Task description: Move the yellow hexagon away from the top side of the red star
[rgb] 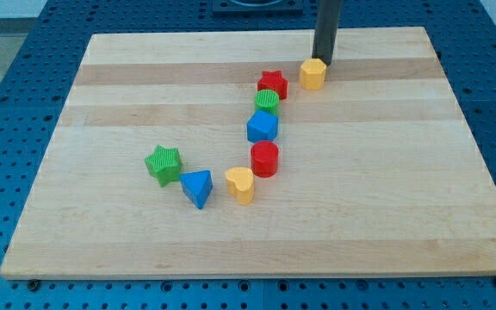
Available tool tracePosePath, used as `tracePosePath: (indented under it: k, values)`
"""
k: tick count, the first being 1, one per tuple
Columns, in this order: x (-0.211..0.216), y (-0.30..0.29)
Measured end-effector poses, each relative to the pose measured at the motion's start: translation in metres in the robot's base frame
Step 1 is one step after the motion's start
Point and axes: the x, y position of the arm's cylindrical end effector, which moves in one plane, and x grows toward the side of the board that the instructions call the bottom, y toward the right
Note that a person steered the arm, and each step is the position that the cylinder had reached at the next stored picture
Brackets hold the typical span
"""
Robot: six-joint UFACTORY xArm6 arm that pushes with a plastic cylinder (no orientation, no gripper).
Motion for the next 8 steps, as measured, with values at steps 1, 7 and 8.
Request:
tracePosePath:
  k: [1,7,8]
  values:
    - [-0.001,-0.002]
    - [0.042,0.024]
    - [0.04,0.022]
